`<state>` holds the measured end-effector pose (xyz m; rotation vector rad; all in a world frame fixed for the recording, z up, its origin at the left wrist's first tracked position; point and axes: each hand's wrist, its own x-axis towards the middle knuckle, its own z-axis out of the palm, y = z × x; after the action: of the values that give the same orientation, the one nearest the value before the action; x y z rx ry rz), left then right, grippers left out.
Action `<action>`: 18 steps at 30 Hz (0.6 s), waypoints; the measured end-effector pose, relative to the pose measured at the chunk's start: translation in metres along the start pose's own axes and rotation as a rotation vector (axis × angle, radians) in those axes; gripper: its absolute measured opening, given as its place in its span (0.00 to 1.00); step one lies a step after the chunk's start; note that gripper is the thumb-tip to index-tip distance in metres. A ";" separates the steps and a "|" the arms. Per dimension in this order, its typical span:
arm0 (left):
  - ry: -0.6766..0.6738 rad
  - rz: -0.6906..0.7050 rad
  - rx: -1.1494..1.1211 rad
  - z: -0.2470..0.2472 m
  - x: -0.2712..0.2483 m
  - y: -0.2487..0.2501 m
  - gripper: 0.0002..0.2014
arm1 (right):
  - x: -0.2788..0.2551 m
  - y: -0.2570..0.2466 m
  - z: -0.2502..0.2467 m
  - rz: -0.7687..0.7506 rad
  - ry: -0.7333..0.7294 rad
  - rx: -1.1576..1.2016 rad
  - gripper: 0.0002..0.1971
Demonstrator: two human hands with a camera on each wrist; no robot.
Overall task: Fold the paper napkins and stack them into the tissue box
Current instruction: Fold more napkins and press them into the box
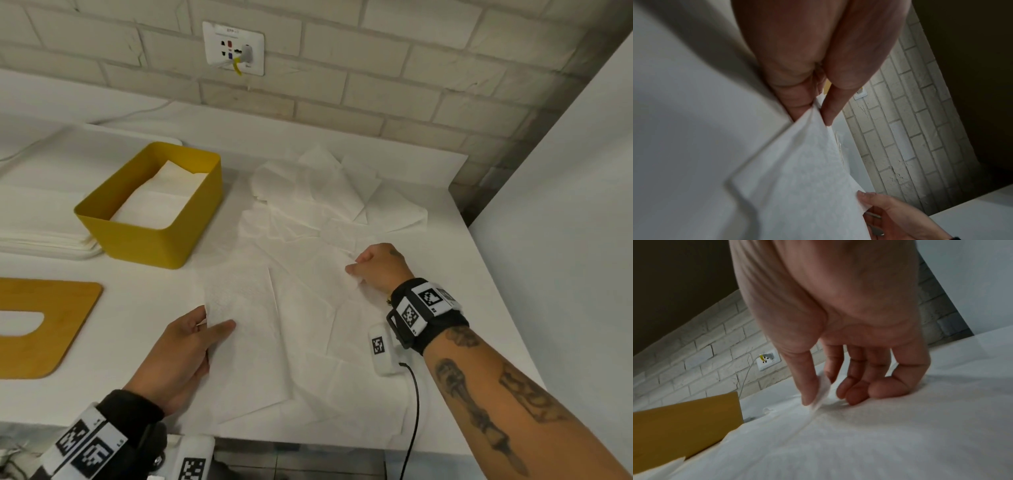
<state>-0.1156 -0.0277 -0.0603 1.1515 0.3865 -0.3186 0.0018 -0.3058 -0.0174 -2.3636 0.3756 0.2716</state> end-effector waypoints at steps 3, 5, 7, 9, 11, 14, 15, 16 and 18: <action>0.003 0.005 -0.013 0.000 -0.002 0.000 0.13 | -0.005 0.003 -0.008 0.013 -0.040 0.394 0.06; 0.005 0.003 -0.016 0.000 -0.002 0.001 0.13 | -0.011 0.005 -0.020 0.040 -0.101 0.671 0.07; 0.007 0.000 -0.007 0.000 -0.002 0.001 0.12 | -0.014 0.013 -0.036 0.068 -0.124 0.752 0.08; 0.011 -0.001 0.003 0.000 -0.001 0.001 0.12 | -0.014 0.027 -0.052 0.096 -0.109 0.733 0.08; 0.016 0.001 0.006 -0.001 -0.002 0.000 0.13 | -0.013 0.046 -0.068 0.123 -0.093 0.673 0.09; 0.014 0.012 0.007 0.000 -0.003 -0.001 0.13 | -0.016 0.075 -0.080 0.178 -0.080 0.611 0.11; 0.010 0.014 0.011 0.001 -0.004 0.000 0.13 | -0.017 0.085 -0.080 0.201 -0.079 0.607 0.14; 0.006 0.013 0.013 0.002 -0.004 0.000 0.13 | -0.020 0.093 -0.077 0.223 -0.087 0.607 0.18; -0.001 0.006 0.012 0.003 -0.003 0.001 0.13 | -0.024 0.103 -0.070 0.241 -0.112 0.606 0.23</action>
<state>-0.1180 -0.0297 -0.0573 1.1644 0.3808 -0.3161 -0.0495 -0.4211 -0.0244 -1.7032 0.5954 0.3442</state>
